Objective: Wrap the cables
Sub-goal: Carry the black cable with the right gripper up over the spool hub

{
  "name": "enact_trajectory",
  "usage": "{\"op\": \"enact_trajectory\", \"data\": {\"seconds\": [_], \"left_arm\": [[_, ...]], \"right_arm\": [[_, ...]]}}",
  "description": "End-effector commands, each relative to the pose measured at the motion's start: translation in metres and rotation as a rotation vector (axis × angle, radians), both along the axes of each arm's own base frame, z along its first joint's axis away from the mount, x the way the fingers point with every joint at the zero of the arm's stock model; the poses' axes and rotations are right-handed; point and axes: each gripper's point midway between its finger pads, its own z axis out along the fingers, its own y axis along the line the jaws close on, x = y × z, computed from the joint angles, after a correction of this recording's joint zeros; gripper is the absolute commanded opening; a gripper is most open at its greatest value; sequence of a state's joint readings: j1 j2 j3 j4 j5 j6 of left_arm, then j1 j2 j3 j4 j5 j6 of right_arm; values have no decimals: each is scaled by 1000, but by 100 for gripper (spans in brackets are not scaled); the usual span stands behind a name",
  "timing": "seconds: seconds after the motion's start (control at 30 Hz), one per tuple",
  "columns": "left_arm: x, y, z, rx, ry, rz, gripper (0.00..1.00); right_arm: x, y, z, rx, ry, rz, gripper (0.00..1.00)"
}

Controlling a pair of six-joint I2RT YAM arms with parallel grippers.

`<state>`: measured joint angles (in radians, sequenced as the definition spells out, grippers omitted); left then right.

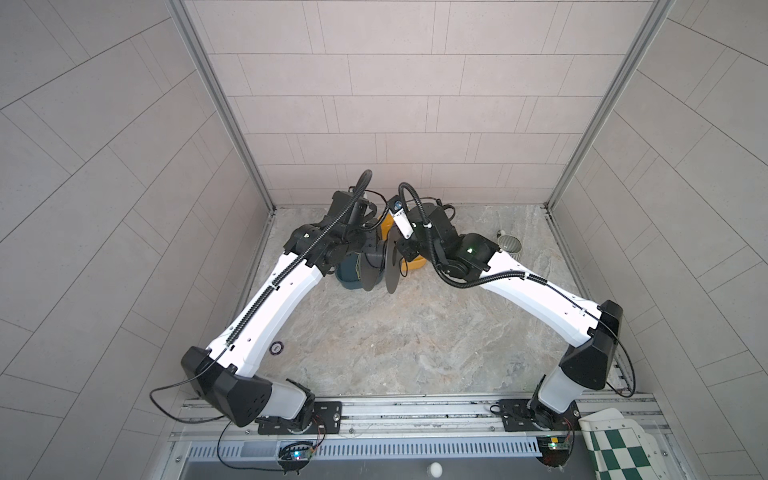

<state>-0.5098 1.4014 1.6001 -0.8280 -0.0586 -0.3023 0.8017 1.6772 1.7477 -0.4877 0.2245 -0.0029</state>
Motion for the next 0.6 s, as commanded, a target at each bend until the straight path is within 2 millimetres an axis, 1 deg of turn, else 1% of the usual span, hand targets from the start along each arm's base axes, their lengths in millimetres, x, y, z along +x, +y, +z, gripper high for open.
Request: {"op": "enact_trajectory", "data": {"seconds": [0.0, 0.07, 0.27, 0.4, 0.5, 0.57], "left_arm": [[-14, -1, 27, 8, -83, -76, 0], [-18, -4, 31, 8, -94, -108, 0], [-29, -13, 40, -18, -110, -186, 0], [-33, -11, 48, -15, -111, -194, 0], [-37, -15, 58, -14, -109, -233, 0], [-40, -18, 64, -20, -114, -261, 0]], "right_arm": [[12, -20, 4, 34, 27, -74, 12], [18, -27, 1, 42, 48, -89, 14], [33, -40, -16, 48, 106, -105, 17], [37, -46, -36, 52, 163, -115, 17], [38, -54, -57, 51, 209, -127, 19], [35, -57, -72, 56, 242, -116, 22]]}}
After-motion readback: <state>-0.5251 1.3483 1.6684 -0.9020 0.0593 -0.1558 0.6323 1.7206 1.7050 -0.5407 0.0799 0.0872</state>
